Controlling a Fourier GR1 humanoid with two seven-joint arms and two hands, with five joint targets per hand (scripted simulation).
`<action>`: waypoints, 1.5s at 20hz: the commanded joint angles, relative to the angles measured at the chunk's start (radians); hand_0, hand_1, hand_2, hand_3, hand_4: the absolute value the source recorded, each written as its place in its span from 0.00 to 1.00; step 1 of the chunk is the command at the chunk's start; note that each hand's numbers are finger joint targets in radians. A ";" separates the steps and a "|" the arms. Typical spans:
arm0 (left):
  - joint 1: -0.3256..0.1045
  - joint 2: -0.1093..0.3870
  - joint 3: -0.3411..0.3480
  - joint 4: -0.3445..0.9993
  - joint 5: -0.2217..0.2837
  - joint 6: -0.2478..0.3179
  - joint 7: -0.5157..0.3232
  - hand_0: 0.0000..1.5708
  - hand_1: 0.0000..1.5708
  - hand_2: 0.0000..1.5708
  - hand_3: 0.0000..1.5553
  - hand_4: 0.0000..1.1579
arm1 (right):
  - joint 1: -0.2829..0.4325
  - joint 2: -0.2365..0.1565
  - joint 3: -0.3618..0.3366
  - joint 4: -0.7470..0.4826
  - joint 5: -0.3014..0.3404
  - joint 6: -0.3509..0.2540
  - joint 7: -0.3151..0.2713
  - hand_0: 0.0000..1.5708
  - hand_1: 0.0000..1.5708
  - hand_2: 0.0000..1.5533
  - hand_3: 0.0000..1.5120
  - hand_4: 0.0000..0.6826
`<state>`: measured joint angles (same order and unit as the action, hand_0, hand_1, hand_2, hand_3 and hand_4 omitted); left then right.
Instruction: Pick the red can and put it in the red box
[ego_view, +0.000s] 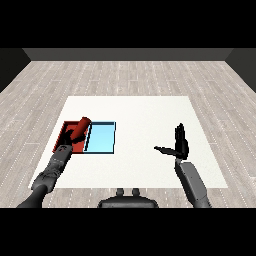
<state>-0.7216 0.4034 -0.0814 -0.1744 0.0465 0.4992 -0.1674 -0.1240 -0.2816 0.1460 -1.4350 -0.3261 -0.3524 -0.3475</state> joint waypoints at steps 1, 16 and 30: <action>0.001 -0.012 0.015 0.102 0.001 -0.010 0.033 0.53 0.53 0.51 0.32 0.69 | -0.020 -0.024 -0.038 0.018 -0.023 0.022 0.014 0.00 0.00 0.00 0.00 0.00; -0.022 0.068 0.032 0.139 -0.001 -0.125 0.107 0.00 0.00 0.00 0.00 0.00 | 0.011 0.007 -0.034 -0.028 -0.016 0.042 -0.003 0.00 0.00 0.00 0.00 0.00; 0.057 -0.009 0.201 -0.253 0.208 -0.358 -0.387 0.00 0.00 0.00 0.00 0.00 | 0.050 0.004 -0.021 -0.064 -0.026 0.149 -0.083 0.00 0.00 0.00 0.00 0.00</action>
